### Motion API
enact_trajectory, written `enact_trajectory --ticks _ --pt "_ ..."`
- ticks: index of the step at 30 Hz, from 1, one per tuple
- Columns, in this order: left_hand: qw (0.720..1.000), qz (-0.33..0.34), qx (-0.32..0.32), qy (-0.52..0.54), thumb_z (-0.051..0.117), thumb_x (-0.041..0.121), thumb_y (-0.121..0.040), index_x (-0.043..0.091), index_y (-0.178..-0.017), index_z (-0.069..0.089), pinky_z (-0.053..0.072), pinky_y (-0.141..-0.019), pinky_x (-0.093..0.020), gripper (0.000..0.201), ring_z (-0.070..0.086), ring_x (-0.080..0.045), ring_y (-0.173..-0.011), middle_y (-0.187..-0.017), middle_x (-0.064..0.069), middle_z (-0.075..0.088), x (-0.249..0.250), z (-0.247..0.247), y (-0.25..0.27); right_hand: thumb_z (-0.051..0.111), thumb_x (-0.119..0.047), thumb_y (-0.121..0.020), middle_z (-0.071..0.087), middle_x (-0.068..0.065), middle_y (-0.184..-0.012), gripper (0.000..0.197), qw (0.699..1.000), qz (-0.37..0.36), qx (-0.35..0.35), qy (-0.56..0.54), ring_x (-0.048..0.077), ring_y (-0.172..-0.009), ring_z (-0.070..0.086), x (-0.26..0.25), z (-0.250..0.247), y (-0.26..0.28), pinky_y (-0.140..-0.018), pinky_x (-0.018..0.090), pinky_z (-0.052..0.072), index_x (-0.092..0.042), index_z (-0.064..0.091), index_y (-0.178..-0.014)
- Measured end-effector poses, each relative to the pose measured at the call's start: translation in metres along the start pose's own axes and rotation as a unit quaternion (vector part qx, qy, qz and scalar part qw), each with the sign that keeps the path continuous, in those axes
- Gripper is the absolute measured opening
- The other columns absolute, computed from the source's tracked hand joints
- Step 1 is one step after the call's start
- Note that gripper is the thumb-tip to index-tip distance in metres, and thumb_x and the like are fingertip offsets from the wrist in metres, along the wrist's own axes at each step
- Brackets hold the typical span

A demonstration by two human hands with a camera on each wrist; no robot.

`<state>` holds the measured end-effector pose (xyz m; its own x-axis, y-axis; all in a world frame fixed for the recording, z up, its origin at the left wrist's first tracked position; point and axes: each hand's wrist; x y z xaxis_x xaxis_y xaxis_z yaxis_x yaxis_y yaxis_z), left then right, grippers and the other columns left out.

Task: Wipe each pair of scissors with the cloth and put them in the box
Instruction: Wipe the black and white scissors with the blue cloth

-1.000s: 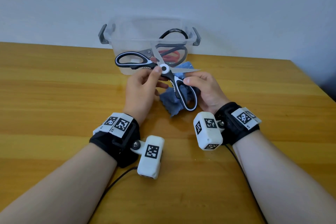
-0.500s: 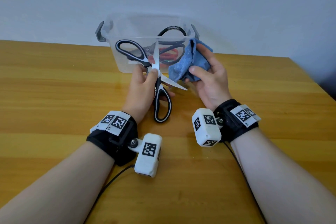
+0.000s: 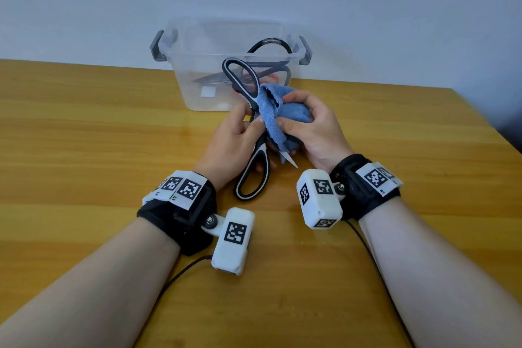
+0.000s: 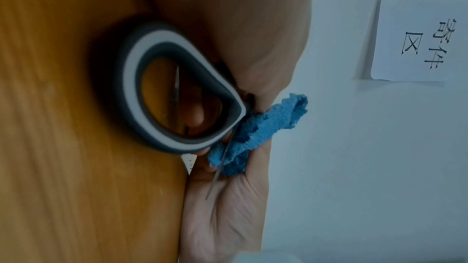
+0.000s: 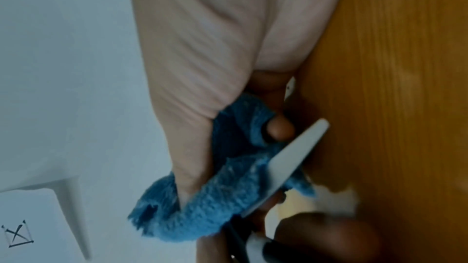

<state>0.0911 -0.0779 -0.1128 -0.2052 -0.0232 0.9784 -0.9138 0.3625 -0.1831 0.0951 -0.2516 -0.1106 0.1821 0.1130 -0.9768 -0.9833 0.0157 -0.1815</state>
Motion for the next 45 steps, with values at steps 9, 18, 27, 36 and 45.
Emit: enact_trajectory --ticks 9,18,27,36,45 --pt "0.987 0.026 0.033 -0.158 0.064 0.021 -0.101 0.004 -0.096 0.063 0.029 -0.047 -0.023 0.018 0.039 -0.011 -0.045 -0.051 0.009 0.049 -0.011 -0.003 -0.006 0.072 0.001 -0.085 0.062 0.006 -0.08 0.026 0.998 0.021 0.044 0.044 0.025 -0.053 0.054 0.003 -0.003 -0.004 -0.035 0.021 0.037 -0.02 0.057 -0.082" --pt "0.999 -0.019 0.03 -0.038 0.067 0.014 -0.099 0.01 -0.103 0.078 0.047 -0.057 -0.018 0.012 0.066 -0.012 -0.071 -0.09 -0.014 0.08 -0.006 -0.005 0.001 0.077 -0.009 -0.078 0.061 0.008 -0.086 0.026 0.988 -0.078 0.063 0.115 0.029 -0.081 0.064 0.002 -0.004 -0.003 -0.065 0.043 0.056 -0.026 0.056 -0.078" --pt "0.997 -0.027 0.044 -0.062 0.065 0.026 -0.101 0.01 -0.096 0.079 0.047 -0.062 -0.033 0.022 0.063 -0.03 -0.064 -0.088 -0.028 0.074 -0.006 -0.005 0.0 0.058 -0.006 -0.099 0.074 0.0 -0.111 0.034 0.978 -0.051 0.198 0.028 0.025 -0.083 0.073 0.002 -0.014 -0.009 -0.053 0.036 0.057 -0.034 0.077 -0.1" --pt "0.995 -0.035 0.064 -0.069 0.068 0.024 -0.1 0.015 -0.084 0.075 0.033 -0.052 -0.027 0.019 0.046 -0.02 -0.059 -0.063 -0.013 0.062 -0.007 -0.005 -0.001 0.09 -0.014 -0.073 0.077 -0.001 -0.106 0.029 0.994 -0.019 0.023 0.11 0.019 -0.099 0.074 -0.002 -0.003 0.0 -0.082 0.039 0.062 -0.024 0.079 -0.097" --pt "0.998 -0.03 0.043 -0.029 0.068 0.018 -0.099 0.004 -0.097 0.077 0.049 -0.072 -0.041 0.017 0.068 -0.029 -0.078 -0.089 -0.02 0.078 -0.007 -0.006 0.001 0.089 -0.026 -0.074 0.073 -0.007 -0.086 0.017 0.985 -0.013 0.065 0.157 0.021 -0.086 0.071 0.0 0.0 -0.003 -0.072 0.045 0.059 -0.029 0.072 -0.072"
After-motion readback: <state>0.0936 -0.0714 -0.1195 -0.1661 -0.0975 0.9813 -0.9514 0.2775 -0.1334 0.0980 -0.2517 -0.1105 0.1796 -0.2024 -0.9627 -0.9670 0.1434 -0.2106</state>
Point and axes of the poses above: each hand's wrist, its own y-axis away from the middle knuckle, its own z-axis out of the palm, x = y × z
